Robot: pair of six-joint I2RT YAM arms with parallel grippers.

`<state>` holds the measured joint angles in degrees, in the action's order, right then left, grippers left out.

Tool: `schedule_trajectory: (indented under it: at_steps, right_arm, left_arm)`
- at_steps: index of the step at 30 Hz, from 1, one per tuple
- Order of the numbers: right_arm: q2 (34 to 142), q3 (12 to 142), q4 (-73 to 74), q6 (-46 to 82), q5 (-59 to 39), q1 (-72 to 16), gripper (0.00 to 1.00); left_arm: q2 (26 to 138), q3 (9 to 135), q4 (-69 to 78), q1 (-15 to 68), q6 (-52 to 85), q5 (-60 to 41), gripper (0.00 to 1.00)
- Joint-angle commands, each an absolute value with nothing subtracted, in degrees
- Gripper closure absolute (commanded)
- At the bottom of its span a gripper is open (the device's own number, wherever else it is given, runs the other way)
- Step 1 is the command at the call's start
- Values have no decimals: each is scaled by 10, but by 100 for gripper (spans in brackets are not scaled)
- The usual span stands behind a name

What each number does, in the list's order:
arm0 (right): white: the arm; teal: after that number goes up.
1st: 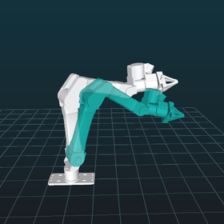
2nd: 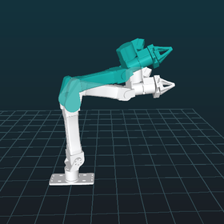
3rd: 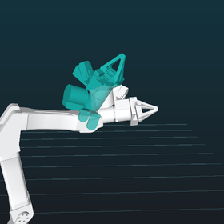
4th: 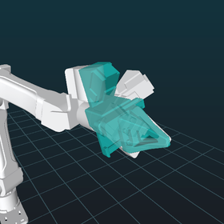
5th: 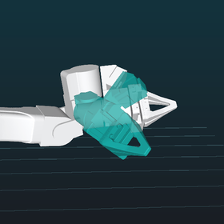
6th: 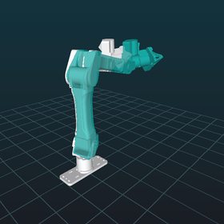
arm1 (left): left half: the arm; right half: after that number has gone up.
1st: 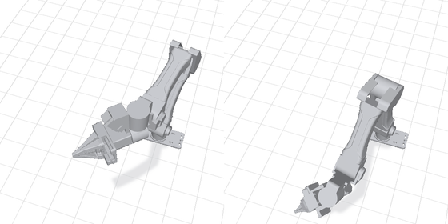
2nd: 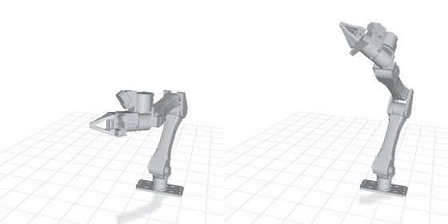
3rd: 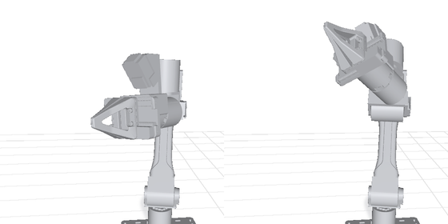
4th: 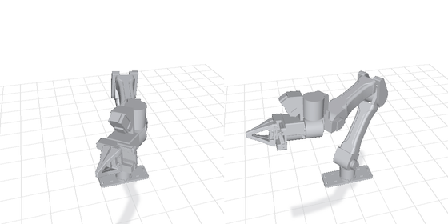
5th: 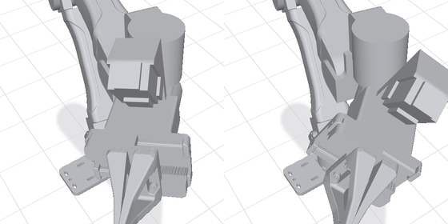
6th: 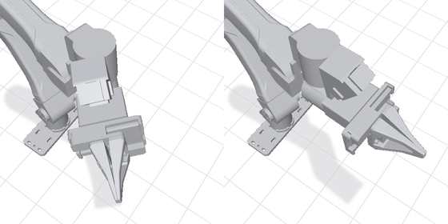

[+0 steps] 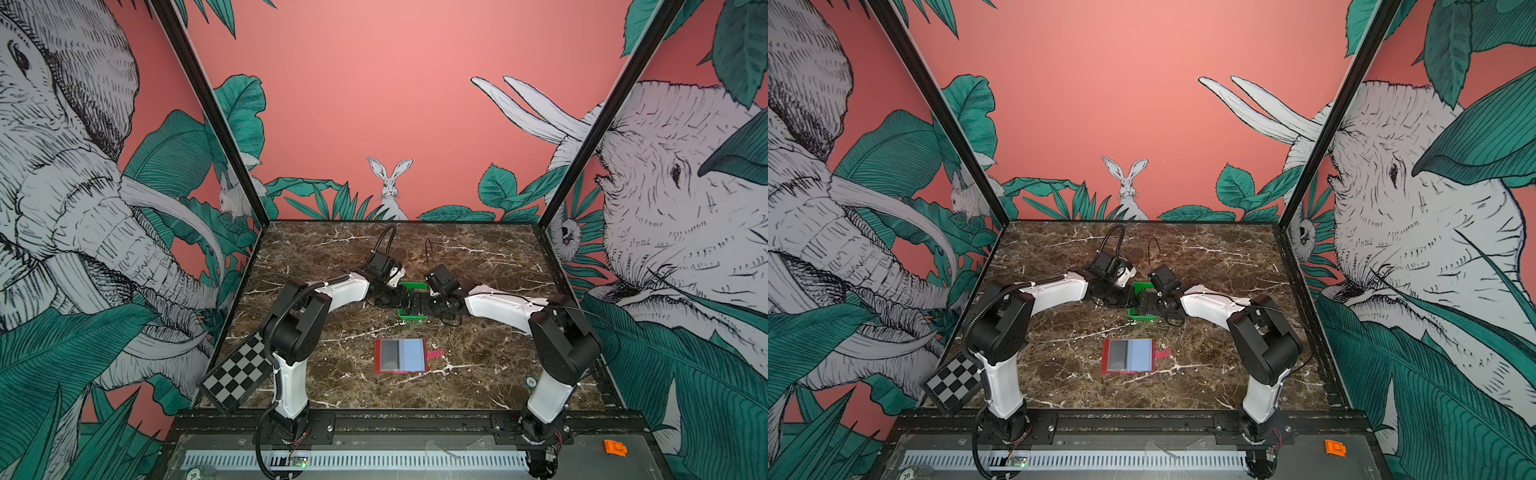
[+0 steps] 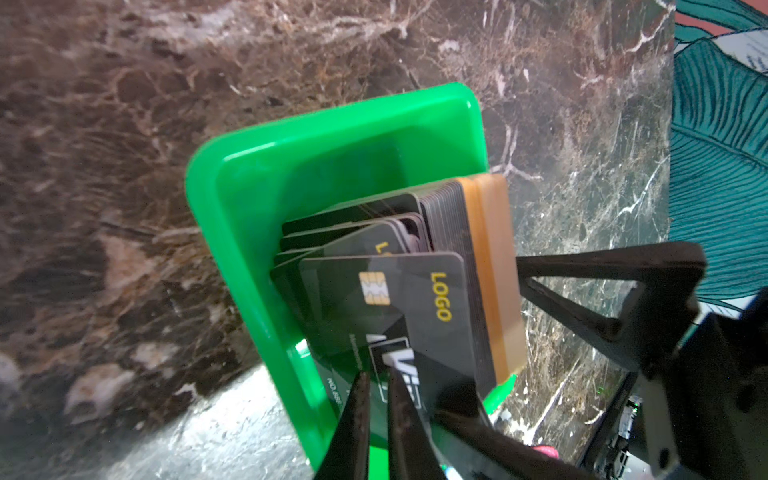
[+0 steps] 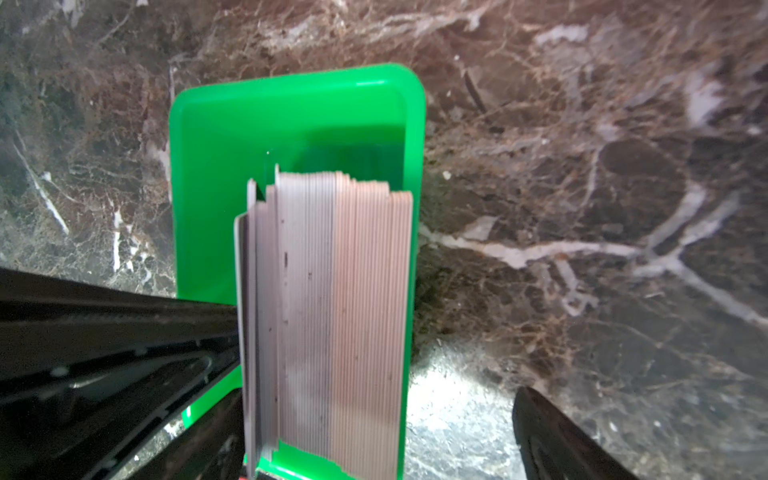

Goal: Put the credit cards into the card holder

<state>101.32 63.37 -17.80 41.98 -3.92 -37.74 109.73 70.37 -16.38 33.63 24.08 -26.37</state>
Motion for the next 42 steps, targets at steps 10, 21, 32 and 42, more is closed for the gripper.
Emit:
schedule_trajectory:
  at_steps: [10,21,32,42]
  right_arm:
    - [997,642,-204,421,-23,-371,5]
    - [929,622,-195,454,-47,-405,13]
    - [923,602,-175,543,-36,-432,65]
    - [953,612,-139,566,-55,-438,81]
  left_arm:
    - [1119,717,-187,337,243,-269,86]
    - [1135,727,-191,344,243,-272,86]
    - [1133,728,-193,345,243,-271,86]
    - [1131,728,-194,345,243,-269,86]
